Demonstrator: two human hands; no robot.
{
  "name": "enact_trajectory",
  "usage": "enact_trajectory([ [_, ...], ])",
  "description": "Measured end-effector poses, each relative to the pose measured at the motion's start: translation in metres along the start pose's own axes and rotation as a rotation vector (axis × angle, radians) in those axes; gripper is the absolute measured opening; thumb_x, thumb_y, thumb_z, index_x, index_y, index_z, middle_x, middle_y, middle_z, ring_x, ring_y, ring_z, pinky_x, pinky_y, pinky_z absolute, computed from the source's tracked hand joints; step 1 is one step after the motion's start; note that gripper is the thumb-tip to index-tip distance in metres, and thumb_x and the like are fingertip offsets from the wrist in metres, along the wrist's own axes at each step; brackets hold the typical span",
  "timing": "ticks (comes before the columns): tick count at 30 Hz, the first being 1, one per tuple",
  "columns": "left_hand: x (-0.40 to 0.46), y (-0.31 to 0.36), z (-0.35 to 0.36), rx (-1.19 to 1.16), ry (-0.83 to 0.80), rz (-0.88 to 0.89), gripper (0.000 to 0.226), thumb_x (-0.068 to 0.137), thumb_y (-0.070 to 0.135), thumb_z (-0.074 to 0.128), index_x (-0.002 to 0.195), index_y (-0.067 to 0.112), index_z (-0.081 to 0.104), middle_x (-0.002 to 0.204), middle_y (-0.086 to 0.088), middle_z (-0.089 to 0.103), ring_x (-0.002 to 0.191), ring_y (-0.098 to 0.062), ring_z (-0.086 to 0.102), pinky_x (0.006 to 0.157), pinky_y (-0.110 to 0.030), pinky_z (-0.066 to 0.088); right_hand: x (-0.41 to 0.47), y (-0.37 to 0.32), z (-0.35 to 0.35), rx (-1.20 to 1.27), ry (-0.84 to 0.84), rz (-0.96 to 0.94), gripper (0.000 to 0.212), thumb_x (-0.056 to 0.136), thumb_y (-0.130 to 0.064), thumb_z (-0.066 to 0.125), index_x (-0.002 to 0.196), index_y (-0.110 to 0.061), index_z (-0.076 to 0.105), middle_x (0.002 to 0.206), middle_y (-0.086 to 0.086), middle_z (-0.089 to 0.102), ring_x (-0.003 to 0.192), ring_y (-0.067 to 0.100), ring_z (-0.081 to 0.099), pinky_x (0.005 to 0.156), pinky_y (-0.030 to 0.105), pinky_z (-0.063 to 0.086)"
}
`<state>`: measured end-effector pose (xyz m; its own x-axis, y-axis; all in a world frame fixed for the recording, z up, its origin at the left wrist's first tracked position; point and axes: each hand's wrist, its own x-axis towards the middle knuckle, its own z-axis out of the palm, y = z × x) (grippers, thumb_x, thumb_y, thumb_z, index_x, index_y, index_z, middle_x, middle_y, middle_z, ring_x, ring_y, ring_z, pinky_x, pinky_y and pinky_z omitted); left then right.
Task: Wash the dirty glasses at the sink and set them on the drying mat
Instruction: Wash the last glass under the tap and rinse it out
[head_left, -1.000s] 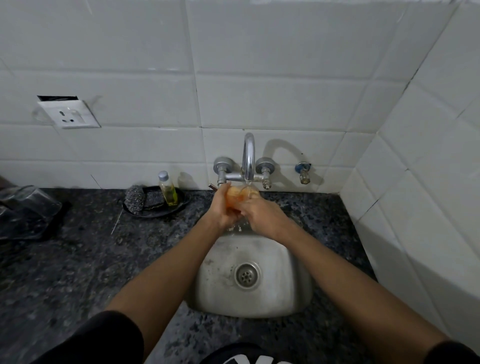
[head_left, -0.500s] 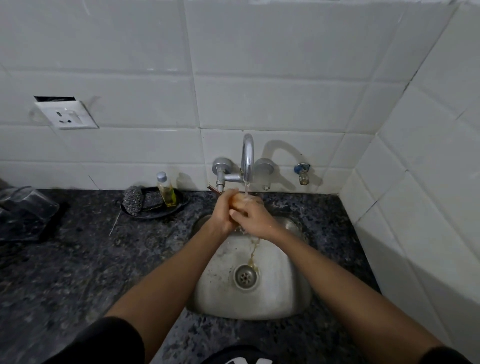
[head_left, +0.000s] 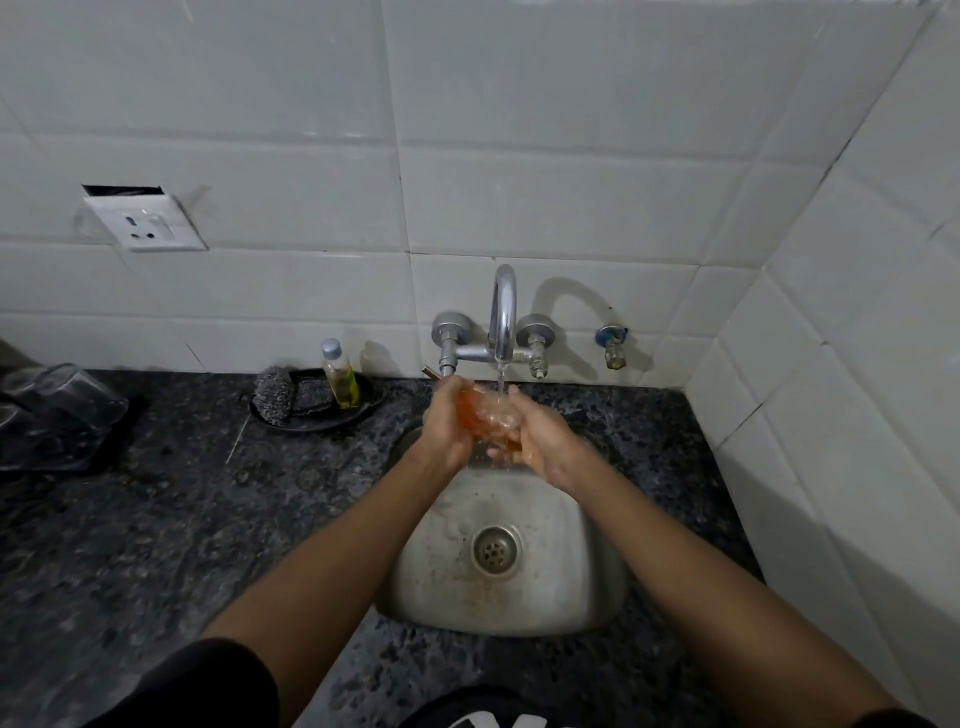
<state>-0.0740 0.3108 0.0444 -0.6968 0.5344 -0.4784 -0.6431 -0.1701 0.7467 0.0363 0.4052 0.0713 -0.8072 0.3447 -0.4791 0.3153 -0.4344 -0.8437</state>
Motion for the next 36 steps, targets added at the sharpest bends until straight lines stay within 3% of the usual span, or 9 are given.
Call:
enact_trajectory([
  [4,-0.004,-0.003,-0.001,-0.044,0.045,0.093,0.043,0.072,0.024,0.075,0.110,0.011,0.062,0.097,-0.015,0.063,0.091,-0.031,0.064,0.078,-0.042,0.057,0.000,0.004,-0.003,0.021,0.145,0.051,0.044,0.110,-0.046,0.046,0.118,-0.011,0.071,0.091,0.005,0.079,0.087,0.022,0.073,0.076,0.039,0.062],
  [8,-0.008,-0.006,0.002,-0.068,0.129,0.202,0.050,0.067,0.017,0.076,0.112,0.006,0.057,0.091,-0.011,0.062,0.079,-0.021,0.063,0.063,-0.033,0.057,0.006,0.011,-0.003,-0.043,0.331,0.082,0.046,0.110,-0.044,0.048,0.107,-0.004,0.071,0.099,0.017,0.077,0.082,0.027,0.072,0.063,0.036,0.062],
  [11,-0.010,-0.002,0.003,-0.049,0.160,0.258,0.052,0.074,0.007,0.076,0.123,0.005,0.058,0.105,-0.009,0.066,0.087,-0.022,0.066,0.079,-0.043,0.060,0.008,0.015,-0.010,-0.126,0.413,0.084,0.036,0.110,-0.034,0.051,0.097,-0.007,0.070,0.089,0.012,0.073,0.076,0.022,0.071,0.058,0.032,0.060],
  [14,-0.009,0.006,0.000,0.058,0.111,0.327,0.057,0.068,0.008,0.079,0.122,0.016,0.061,0.115,-0.014,0.068,0.097,-0.029,0.067,0.090,-0.051,0.059,0.009,0.021,-0.020,-0.219,0.395,0.046,0.023,0.108,-0.024,0.056,0.099,-0.011,0.073,0.093,0.009,0.078,0.083,0.022,0.075,0.070,0.036,0.064],
  [17,-0.006,0.009,0.000,0.209,0.083,0.414,0.055,0.073,-0.002,0.078,0.121,0.017,0.062,0.116,-0.013,0.070,0.098,-0.024,0.068,0.086,-0.041,0.061,0.015,0.029,-0.026,-0.387,0.371,-0.027,0.012,0.103,-0.016,0.062,0.101,-0.019,0.073,0.107,0.009,0.078,0.095,0.025,0.076,0.079,0.043,0.066],
  [22,-0.004,0.014,0.008,0.305,0.048,0.467,0.055,0.072,-0.010,0.076,0.117,0.019,0.062,0.107,-0.005,0.071,0.092,-0.017,0.069,0.082,-0.035,0.061,0.007,0.031,-0.022,-0.876,0.328,-0.372,0.034,0.096,-0.004,0.063,0.126,-0.016,0.073,0.119,0.001,0.075,0.109,0.017,0.068,0.096,0.035,0.057],
  [28,0.002,0.018,0.012,0.043,0.114,0.297,0.039,0.074,-0.003,0.074,0.110,0.005,0.062,0.094,-0.007,0.066,0.078,-0.019,0.066,0.066,-0.033,0.059,0.001,0.036,-0.016,-0.912,0.303,-0.718,0.047,0.095,-0.001,0.061,0.140,-0.012,0.064,0.127,0.006,0.070,0.116,0.017,0.064,0.100,0.032,0.053],
  [32,0.012,0.016,0.000,-0.043,-0.137,0.031,0.054,0.082,0.040,0.084,0.119,0.005,0.066,0.100,-0.018,0.065,0.094,-0.035,0.066,0.090,-0.049,0.056,0.003,0.032,-0.012,-0.885,0.343,-0.897,0.043,0.103,-0.004,0.057,0.145,-0.009,0.061,0.142,0.008,0.064,0.130,0.019,0.061,0.111,0.030,0.049],
  [36,0.004,0.010,-0.001,-0.084,-0.233,-0.033,0.033,0.098,0.036,0.064,0.103,0.004,0.071,0.094,-0.014,0.069,0.085,-0.028,0.069,0.084,-0.041,0.055,0.005,0.023,-0.009,-0.969,0.310,-1.010,0.053,0.092,0.011,0.058,0.140,-0.008,0.065,0.140,0.011,0.066,0.130,0.021,0.062,0.113,0.032,0.048],
])
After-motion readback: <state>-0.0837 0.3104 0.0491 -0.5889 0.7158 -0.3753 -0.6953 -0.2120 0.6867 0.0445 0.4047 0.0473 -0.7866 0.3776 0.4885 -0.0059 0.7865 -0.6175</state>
